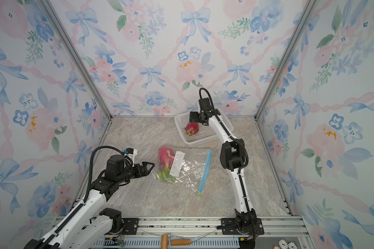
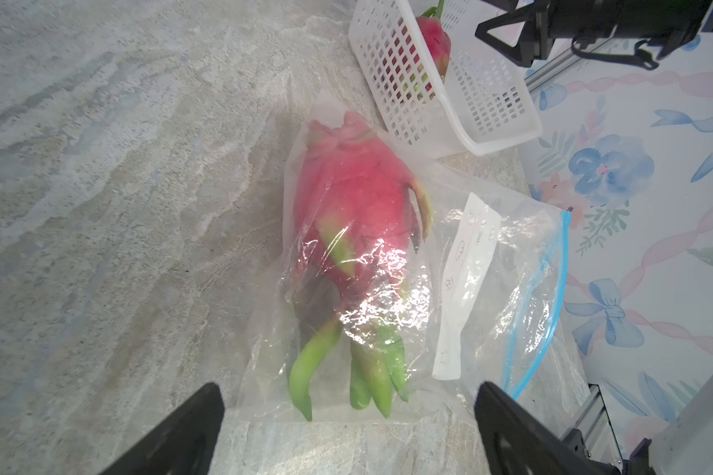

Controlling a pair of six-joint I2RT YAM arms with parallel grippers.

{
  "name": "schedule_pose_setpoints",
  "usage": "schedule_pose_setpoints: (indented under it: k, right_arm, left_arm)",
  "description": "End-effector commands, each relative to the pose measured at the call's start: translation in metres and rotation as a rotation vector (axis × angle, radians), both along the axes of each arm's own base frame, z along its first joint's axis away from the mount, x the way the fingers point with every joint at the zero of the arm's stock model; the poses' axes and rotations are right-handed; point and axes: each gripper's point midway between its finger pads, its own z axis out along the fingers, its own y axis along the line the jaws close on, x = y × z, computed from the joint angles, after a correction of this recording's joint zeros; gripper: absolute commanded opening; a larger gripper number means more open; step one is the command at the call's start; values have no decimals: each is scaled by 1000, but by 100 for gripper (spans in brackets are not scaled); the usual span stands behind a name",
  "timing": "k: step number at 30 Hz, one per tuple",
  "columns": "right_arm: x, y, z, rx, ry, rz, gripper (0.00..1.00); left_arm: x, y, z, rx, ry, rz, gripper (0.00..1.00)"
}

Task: Open the zip-top bag and take out the dragon fruit
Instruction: Place the dragon fruit in the basket, then adjust the zipper food storage bag at the center of the board.

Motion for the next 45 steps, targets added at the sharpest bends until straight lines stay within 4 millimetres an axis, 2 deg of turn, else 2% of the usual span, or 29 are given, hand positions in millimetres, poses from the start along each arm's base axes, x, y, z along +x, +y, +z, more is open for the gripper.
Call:
schedule_pose_setpoints:
  k: [1, 4, 6, 8, 10, 11, 12, 13, 15, 17, 19, 21, 23, 24, 28, 30, 33, 34, 37, 45]
  right_arm:
    - [-17, 0, 6, -129, 13, 37, 96]
    - [-20, 2, 6, -157, 11, 48, 96]
    - [-22, 0, 14, -150, 5, 40, 96]
    - [-29, 3, 36, -121, -24, 55, 96]
    - [-44, 7, 69, -83, -74, 79, 96]
    - [-57, 9, 81, -57, -91, 89, 96]
    - [-73, 8, 104, -3, -130, 91, 96]
    - [-87, 7, 113, 55, -146, 91, 97]
    - [-120, -10, 126, 180, -157, 66, 99]
    - [-157, -29, 131, 222, -159, 41, 91]
    - [-198, -46, 114, 220, -128, 21, 80]
    - [-240, -63, 96, 245, -78, 10, 63]
    - [-276, -80, 77, 268, -34, -17, 53]
    - [-295, -89, 67, 279, -15, -33, 44]
    - [-350, -112, 38, 318, 21, -91, 17]
    - [-369, -114, 16, 356, 52, -99, 13]
    - [-382, -102, -11, 449, 114, -79, 4]
    - [-381, -97, -14, 485, 118, -69, 0]
    - [-378, -86, -22, 561, 128, -55, 0]
    - [-380, -61, -42, 579, 176, 33, 0]
  left_arm:
    - [-1, 2, 6, -10, -6, 8, 98]
    - [-1, 2, 7, -10, -7, 8, 98]
    - [-1, 1, 5, -8, -2, 5, 98]
    - [0, 1, 5, -5, -1, 1, 97]
    - [1, 0, 4, -1, 4, -3, 95]
    - [2, 0, 4, 3, 4, -6, 94]
    - [3, -1, 2, 9, 10, -11, 93]
    - [4, -2, 1, 11, 13, -16, 93]
    - [7, -5, 1, 15, 21, -30, 92]
    - [10, -9, 3, 22, 22, -49, 91]
    - [15, -13, 7, 38, 13, -66, 91]
    - [20, -17, 8, 56, 10, -82, 90]
    - [26, -18, 7, 74, 15, -93, 90]
    - [29, -19, 5, 82, 18, -95, 90]
    - [37, -17, -3, 109, 47, -86, 88]
    - [42, -17, -7, 119, 61, -80, 88]
    - [47, -18, -14, 126, 83, -76, 87]
    - [48, -18, -15, 129, 88, -73, 86]
    - [50, -16, -23, 145, 102, -63, 86]
    - [52, -11, -39, 158, 138, -45, 86]
